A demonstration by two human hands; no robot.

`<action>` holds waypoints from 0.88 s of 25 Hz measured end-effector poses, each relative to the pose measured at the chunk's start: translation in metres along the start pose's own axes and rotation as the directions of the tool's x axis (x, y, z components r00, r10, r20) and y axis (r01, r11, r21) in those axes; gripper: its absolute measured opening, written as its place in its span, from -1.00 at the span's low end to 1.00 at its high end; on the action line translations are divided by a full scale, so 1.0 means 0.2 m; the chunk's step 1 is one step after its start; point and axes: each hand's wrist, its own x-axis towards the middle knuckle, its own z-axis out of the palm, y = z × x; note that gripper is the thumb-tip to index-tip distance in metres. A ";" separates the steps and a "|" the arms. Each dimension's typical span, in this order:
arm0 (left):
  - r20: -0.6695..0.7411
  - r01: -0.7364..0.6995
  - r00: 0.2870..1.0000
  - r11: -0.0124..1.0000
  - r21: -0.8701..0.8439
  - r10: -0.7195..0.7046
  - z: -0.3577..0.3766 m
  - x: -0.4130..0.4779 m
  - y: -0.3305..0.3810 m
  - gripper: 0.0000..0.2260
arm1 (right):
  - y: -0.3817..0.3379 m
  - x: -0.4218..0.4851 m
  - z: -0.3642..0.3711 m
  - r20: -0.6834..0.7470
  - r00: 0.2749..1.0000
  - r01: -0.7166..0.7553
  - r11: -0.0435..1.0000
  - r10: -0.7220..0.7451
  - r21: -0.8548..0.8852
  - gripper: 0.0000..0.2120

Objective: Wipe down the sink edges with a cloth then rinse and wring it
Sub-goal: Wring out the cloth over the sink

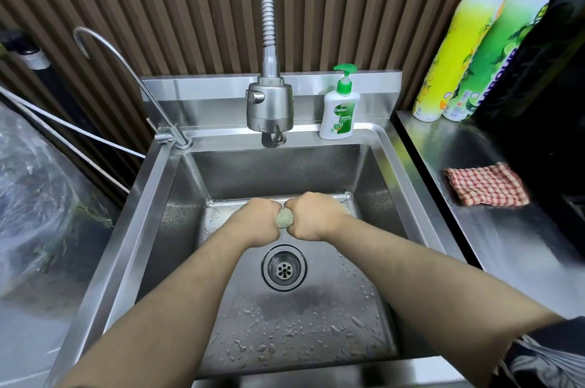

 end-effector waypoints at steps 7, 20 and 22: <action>-0.079 0.004 0.997 0.994 -0.105 -0.012 0.09 0.00 -0.02 -0.85 | 0.01 -0.02 0.09 0.000 0.999 -0.036 0.999 0.036 -0.020 -0.83; 0.013 -0.048 0.991 0.437 -0.898 0.136 -0.02 -0.08 -0.11 -0.74 | 0.17 -0.21 0.04 0.088 0.992 -0.126 0.614 0.091 0.780 -0.57; -0.128 -0.192 0.974 0.386 -0.902 0.185 -0.04 -0.08 -0.11 -0.68 | 0.19 -0.26 0.03 0.117 0.989 -0.144 0.427 0.089 0.893 -0.66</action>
